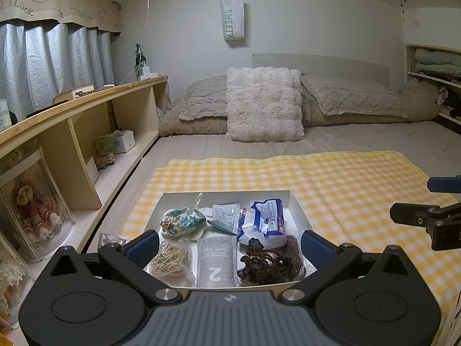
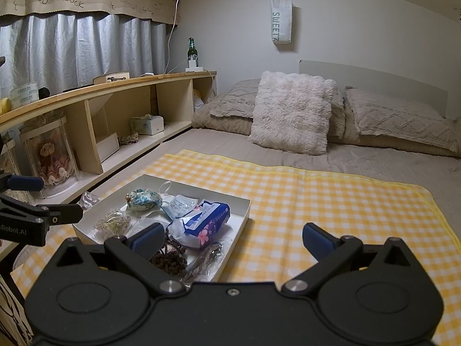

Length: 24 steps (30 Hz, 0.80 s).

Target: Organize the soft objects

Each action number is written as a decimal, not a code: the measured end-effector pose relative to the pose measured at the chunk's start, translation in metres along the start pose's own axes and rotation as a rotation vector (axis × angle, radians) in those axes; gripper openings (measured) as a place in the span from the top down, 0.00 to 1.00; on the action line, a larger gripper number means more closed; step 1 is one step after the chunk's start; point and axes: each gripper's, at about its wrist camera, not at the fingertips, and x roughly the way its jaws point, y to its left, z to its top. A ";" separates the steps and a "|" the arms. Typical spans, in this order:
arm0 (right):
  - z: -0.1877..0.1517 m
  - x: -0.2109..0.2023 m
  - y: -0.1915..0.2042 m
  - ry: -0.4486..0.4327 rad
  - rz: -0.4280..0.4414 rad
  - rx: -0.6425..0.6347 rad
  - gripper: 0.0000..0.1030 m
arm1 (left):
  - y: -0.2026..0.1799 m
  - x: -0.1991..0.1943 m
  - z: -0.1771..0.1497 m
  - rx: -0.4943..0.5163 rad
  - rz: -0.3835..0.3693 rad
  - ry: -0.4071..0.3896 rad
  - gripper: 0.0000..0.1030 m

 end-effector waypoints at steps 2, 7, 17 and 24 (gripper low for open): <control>0.000 0.000 0.000 0.000 -0.001 -0.001 0.00 | 0.000 0.000 0.000 0.001 0.000 0.000 0.00; 0.000 0.000 0.000 0.001 -0.002 0.000 0.00 | 0.000 0.000 0.000 0.000 0.001 0.001 0.00; -0.001 0.001 0.000 0.002 -0.002 -0.001 0.00 | 0.000 0.000 0.000 0.003 0.003 0.000 0.00; -0.002 0.001 -0.001 0.003 0.001 -0.001 0.00 | 0.001 0.000 0.000 0.001 0.004 0.001 0.00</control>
